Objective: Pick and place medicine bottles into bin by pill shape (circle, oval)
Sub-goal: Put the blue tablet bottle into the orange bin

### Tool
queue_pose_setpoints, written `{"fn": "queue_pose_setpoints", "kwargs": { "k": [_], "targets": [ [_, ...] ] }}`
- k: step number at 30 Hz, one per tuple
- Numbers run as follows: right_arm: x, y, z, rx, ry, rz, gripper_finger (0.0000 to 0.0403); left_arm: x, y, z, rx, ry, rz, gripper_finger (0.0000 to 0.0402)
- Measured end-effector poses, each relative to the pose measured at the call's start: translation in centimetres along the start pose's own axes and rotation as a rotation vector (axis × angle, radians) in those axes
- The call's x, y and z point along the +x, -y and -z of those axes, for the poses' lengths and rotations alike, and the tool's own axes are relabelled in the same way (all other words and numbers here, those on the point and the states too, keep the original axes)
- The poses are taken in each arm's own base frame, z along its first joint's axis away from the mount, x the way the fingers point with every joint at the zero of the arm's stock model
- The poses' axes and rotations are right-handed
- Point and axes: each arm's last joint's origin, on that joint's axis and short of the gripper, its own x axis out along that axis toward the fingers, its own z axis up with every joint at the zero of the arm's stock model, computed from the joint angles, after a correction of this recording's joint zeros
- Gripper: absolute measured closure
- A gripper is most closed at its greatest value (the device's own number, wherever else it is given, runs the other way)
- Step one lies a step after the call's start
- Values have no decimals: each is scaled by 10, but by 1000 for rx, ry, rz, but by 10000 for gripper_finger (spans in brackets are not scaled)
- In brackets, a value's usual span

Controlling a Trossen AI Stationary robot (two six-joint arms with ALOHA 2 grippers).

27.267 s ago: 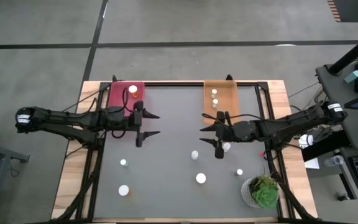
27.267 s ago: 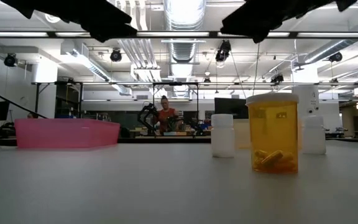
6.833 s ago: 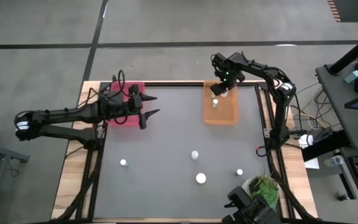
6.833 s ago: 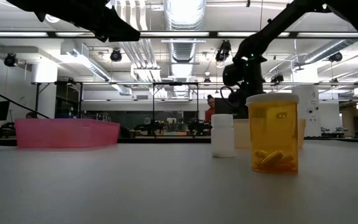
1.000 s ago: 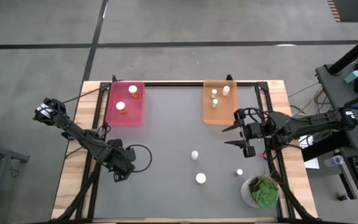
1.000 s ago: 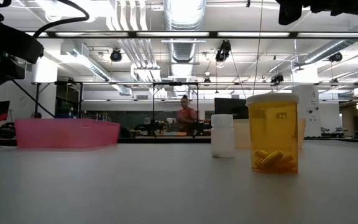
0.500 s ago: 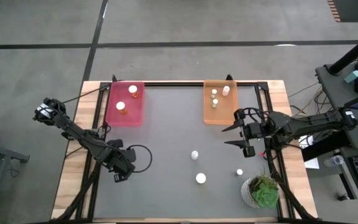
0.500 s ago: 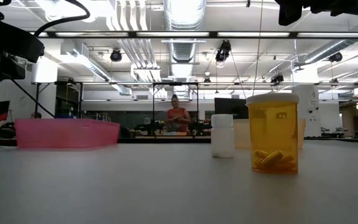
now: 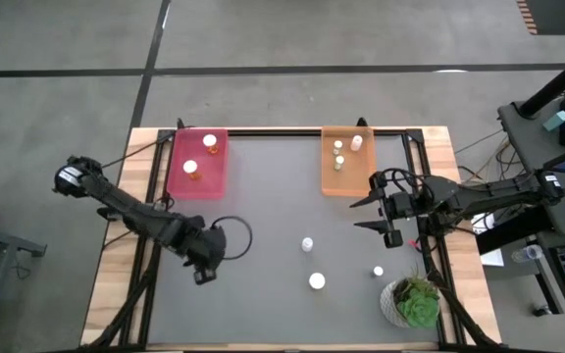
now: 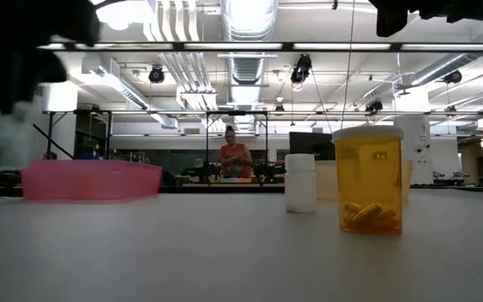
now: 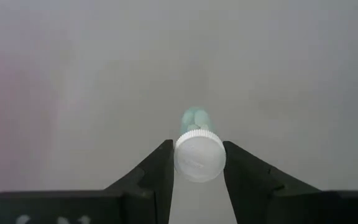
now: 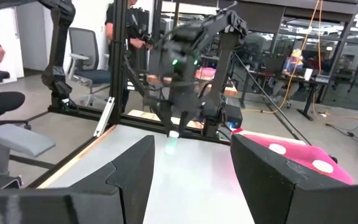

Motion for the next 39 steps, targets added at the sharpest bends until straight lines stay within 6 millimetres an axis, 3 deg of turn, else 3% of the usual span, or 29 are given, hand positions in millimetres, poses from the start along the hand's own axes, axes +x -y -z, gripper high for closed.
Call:
{"fn": "queue_pose_setpoints", "kwargs": {
  "k": [6,13,22,28,39],
  "targets": [
    [-9,-1,-2,12,-15,-1,197,-18,1,-54,28,76,23,298],
    [-32,-2,-11,36,30,6,197,-23,6,-118,179,38,-7,299],
    [-35,-2,-12,43,33,6,197,-25,-13,-192,383,77,-46,299],
    [-35,-2,-12,35,32,6,197,-27,-31,-228,439,183,-68,299],
    [-35,-2,-11,32,25,5,197,-18,-61,-272,466,447,-107,299]
  ]
}}
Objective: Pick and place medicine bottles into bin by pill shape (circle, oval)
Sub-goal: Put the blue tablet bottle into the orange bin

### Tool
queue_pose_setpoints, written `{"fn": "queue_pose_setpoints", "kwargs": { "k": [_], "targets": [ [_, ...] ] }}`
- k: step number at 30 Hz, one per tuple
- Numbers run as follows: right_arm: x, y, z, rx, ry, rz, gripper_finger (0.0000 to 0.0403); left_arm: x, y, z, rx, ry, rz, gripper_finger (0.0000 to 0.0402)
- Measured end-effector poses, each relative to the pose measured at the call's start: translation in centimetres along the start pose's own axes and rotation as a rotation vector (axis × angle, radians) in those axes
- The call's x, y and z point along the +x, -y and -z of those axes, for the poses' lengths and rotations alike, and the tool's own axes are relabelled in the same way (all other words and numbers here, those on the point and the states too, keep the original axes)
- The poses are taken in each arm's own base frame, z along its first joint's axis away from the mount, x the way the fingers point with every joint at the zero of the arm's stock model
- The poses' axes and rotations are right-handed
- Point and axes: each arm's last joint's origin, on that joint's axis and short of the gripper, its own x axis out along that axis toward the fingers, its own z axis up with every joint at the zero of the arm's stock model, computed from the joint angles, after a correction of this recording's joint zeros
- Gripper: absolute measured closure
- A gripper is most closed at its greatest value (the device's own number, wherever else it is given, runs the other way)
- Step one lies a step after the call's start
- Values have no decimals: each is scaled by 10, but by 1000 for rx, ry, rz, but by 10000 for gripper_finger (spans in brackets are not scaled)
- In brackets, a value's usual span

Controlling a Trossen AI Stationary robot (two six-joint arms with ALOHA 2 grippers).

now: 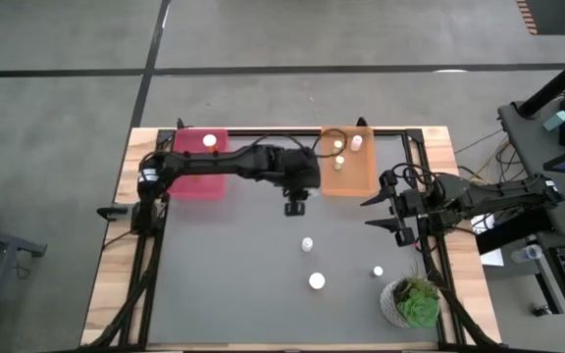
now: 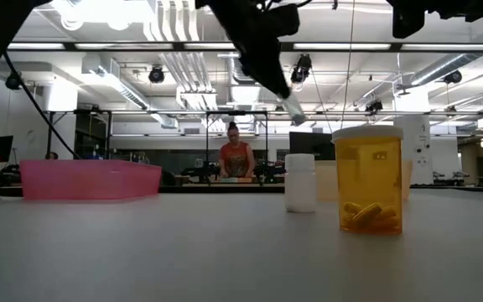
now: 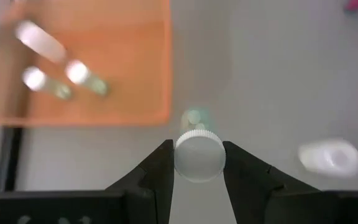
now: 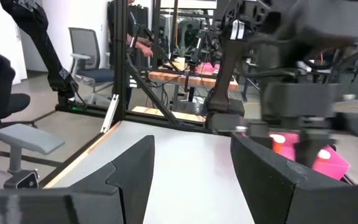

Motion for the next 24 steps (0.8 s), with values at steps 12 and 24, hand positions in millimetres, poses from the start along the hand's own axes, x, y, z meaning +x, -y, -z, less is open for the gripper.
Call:
{"fn": "queue_pose_setpoints", "kwargs": {
  "k": [12,24],
  "targets": [
    [-1,8,9,35,-112,316,197,23,-21,-19,30,254,-94,299],
    [13,15,30,2,-449,574,197,20,-24,-28,54,360,-99,299]
  ]
}}
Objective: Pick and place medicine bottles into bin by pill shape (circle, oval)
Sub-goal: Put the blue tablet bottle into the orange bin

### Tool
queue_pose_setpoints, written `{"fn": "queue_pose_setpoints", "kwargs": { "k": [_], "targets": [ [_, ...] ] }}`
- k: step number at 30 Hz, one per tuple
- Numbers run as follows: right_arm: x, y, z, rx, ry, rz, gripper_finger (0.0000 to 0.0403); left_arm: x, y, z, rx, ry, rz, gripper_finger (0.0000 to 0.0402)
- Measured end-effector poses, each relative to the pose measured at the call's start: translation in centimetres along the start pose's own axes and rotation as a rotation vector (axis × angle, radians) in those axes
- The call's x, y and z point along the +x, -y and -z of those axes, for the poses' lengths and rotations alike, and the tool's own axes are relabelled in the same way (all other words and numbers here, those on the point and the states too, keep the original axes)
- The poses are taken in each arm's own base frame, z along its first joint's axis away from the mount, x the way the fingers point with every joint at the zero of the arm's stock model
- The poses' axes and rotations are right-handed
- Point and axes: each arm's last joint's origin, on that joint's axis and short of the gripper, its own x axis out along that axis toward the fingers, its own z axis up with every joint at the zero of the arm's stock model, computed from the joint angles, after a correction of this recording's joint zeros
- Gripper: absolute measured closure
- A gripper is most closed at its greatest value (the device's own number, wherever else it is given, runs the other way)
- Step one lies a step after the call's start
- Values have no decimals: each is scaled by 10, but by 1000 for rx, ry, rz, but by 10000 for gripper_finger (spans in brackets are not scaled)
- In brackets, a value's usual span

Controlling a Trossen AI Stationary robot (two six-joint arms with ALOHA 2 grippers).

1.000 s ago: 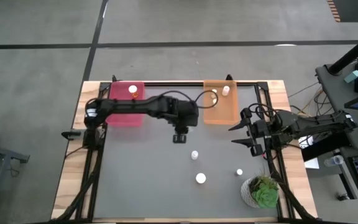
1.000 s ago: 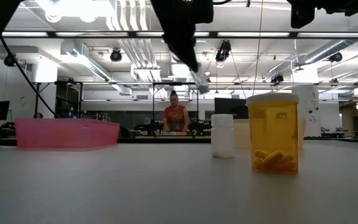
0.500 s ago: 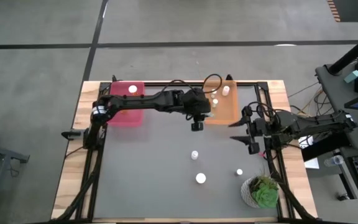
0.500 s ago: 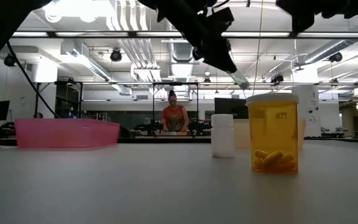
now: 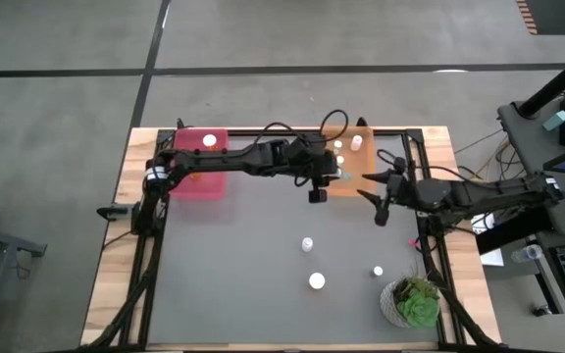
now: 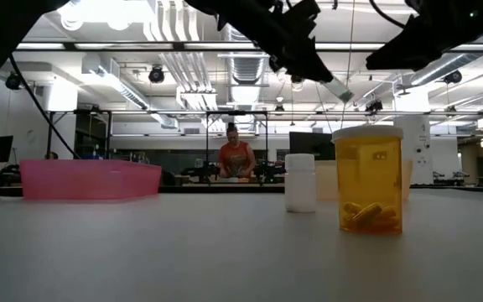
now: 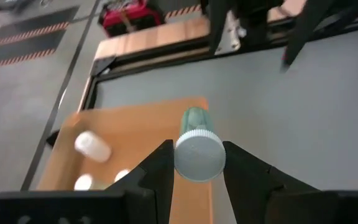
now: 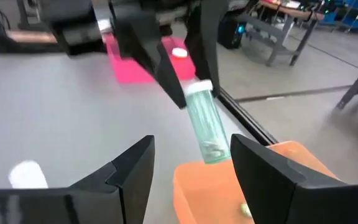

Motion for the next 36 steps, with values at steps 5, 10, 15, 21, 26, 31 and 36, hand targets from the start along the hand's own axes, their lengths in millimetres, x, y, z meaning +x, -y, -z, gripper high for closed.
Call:
{"fn": "queue_pose_setpoints", "kwargs": {
  "k": [5,10,15,21,26,31,36],
  "targets": [
    [11,-5,-1,-59,-57,54,197,0,3,-3,36,34,57,299],
    [19,-8,-4,-91,-86,70,197,0,5,-4,38,41,64,299],
    [25,-12,-6,-111,-107,69,197,0,8,-5,42,52,82,299],
    [28,-13,-6,-126,-123,72,212,-1,11,-7,46,67,89,299],
    [28,-13,-6,-128,-120,76,256,-1,14,-8,48,68,93,299],
    [28,-13,-6,-132,-122,72,298,-1,14,-8,49,68,94,299],
    [28,-13,-6,-131,-121,68,316,-1,14,-8,48,70,96,279]
  ]
}}
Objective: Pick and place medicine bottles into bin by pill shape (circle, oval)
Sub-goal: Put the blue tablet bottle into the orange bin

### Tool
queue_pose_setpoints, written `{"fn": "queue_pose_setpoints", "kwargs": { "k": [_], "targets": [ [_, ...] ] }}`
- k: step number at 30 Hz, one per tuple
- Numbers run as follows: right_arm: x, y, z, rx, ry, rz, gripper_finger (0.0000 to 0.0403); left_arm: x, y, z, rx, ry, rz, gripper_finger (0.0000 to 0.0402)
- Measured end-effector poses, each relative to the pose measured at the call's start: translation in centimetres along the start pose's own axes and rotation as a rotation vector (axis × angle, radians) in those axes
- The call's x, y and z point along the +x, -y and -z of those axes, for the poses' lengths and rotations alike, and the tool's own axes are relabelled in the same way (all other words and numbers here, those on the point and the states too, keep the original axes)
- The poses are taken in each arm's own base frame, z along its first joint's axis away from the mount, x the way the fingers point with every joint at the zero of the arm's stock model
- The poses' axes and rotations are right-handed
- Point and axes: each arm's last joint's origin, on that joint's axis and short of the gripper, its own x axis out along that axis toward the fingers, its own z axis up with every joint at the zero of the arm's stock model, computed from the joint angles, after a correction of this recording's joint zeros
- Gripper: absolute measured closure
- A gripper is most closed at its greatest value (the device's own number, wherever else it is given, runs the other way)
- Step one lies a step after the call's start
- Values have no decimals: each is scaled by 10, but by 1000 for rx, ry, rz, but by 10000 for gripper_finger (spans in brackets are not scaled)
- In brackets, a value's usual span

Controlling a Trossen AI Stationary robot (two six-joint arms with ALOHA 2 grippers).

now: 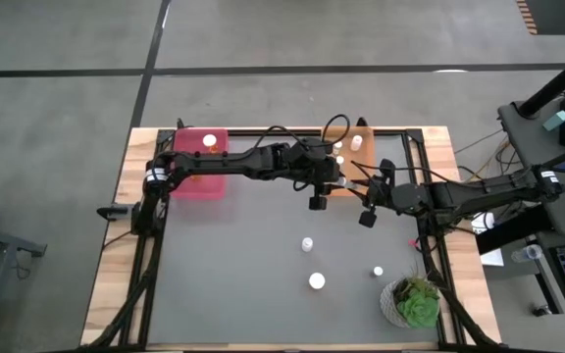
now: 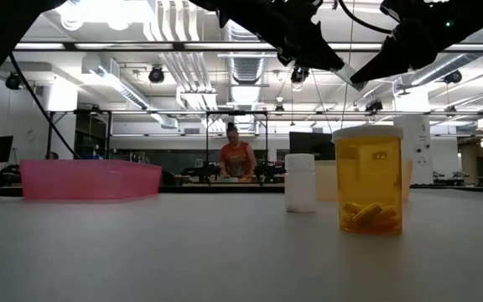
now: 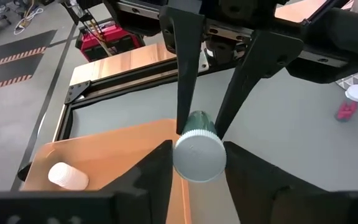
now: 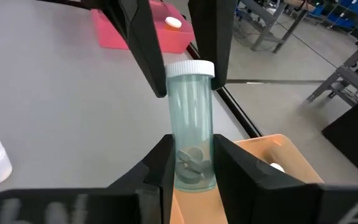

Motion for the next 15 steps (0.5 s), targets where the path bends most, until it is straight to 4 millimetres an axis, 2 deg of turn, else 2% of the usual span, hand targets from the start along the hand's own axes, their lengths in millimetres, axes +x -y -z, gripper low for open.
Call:
{"fn": "queue_pose_setpoints", "kwargs": {
  "k": [5,8,11,15],
  "targets": [
    [0,0,0,19,-1,7,312,0,0,0,2,-7,3,232],
    [0,1,0,52,0,10,312,-8,0,0,18,-38,9,206],
    [0,2,-1,118,-4,56,312,-28,0,-6,69,-61,15,188],
    [-2,11,-14,285,-4,104,312,-56,1,-13,77,-53,11,183]
  ]
}}
